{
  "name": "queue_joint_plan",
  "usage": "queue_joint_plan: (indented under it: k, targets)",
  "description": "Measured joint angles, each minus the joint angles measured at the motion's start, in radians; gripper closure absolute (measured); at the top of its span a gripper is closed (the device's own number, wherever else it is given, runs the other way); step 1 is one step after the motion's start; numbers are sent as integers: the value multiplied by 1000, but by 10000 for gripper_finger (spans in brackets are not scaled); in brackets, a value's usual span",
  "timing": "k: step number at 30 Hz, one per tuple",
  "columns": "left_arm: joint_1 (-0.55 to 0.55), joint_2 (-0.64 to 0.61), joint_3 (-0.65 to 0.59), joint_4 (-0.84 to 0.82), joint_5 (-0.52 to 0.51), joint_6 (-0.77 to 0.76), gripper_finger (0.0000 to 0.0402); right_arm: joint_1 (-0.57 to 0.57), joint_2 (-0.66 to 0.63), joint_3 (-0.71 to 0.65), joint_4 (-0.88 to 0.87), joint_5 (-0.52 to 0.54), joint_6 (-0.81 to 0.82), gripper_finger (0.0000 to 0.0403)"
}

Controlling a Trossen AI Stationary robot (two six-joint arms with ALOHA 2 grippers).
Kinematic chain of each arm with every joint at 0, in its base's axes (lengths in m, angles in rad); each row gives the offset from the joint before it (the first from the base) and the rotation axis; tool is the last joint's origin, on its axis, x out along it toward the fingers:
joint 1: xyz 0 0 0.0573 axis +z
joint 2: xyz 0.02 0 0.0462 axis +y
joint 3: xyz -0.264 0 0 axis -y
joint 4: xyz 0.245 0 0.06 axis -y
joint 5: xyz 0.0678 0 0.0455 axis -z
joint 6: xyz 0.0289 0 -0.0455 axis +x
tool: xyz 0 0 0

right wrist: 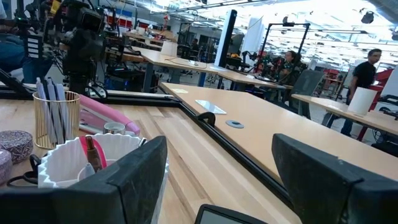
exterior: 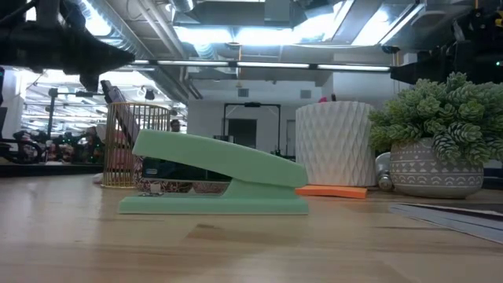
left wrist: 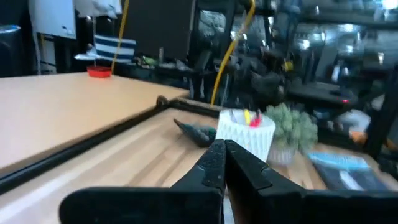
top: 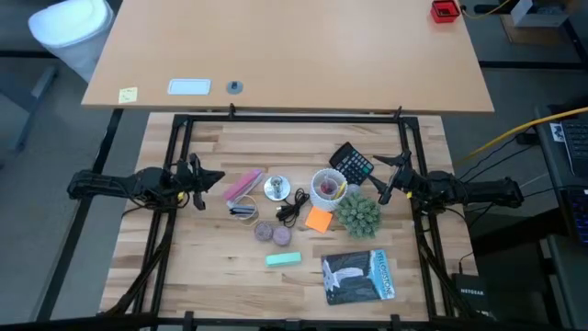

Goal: Screw lightbulb
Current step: Move the white pen rack to the upper middle of the table

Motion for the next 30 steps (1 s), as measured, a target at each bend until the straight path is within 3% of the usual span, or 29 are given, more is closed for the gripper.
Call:
queue_joint_plan:
  k: [4, 8, 16, 22, 30]
  targets:
    - [7, 19, 1, 193, 5, -73, 402, 0, 0, 0, 17, 0, 0, 107]
    - [7, 93, 2, 383, 80, -73, 402, 0, 0, 0, 17, 0, 0, 107]
    - [7, 440, 18, 684, 113, -129, 402, 0, 0, 0, 19, -60, 1, 107]
    - [7, 750, 168, 699, 116, -108, 402, 0, 0, 0, 21, -98, 1, 107]
    - [17, 1032, 395, 588, 120, 115, 402, 0, 0, 0, 17, -86, 1, 107]
